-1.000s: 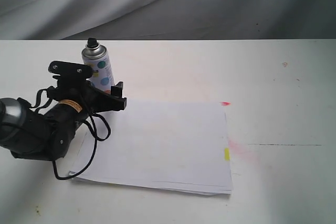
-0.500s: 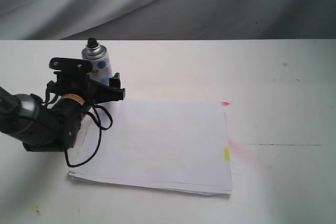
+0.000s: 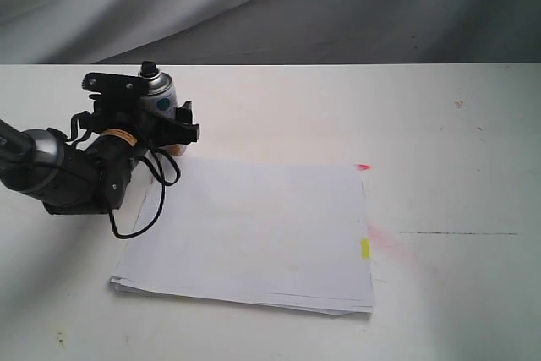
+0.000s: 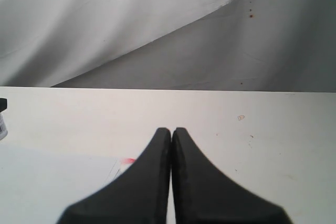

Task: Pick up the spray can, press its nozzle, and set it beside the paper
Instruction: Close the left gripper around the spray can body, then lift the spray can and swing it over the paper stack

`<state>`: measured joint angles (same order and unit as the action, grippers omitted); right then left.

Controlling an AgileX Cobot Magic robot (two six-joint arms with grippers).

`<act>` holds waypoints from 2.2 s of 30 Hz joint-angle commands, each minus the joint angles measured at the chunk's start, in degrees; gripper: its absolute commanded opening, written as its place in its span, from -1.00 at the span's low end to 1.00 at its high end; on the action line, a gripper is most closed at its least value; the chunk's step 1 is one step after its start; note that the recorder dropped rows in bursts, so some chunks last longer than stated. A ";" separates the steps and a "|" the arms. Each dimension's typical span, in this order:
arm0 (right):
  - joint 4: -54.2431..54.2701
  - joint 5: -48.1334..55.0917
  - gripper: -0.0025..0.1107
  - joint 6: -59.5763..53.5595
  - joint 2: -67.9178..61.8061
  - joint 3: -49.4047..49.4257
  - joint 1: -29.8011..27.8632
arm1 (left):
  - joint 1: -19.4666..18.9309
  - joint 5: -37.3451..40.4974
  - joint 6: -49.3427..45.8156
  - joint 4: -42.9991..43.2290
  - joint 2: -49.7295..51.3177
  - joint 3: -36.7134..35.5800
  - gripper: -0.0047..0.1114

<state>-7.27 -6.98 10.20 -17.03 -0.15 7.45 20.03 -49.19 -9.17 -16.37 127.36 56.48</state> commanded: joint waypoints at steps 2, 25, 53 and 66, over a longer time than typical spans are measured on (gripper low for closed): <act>0.47 0.17 -0.96 -0.42 0.11 0.15 -0.06 | -0.17 0.13 -0.29 0.18 2.90 3.52 0.63; 0.37 0.17 -0.96 -0.41 0.11 0.15 -0.06 | -0.82 3.96 -9.48 0.86 -2.80 5.11 -0.92; 0.37 0.17 -0.96 -0.41 0.11 0.15 -0.06 | 13.26 54.39 -26.91 0.85 -37.70 5.11 -0.92; 0.37 0.17 -0.96 -0.41 0.11 0.15 -0.06 | 15.20 60.51 -6.49 23.87 -37.56 4.84 -0.92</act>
<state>-7.27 -6.98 10.20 -17.03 -0.15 7.45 33.54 11.19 -27.99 -6.15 90.50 61.10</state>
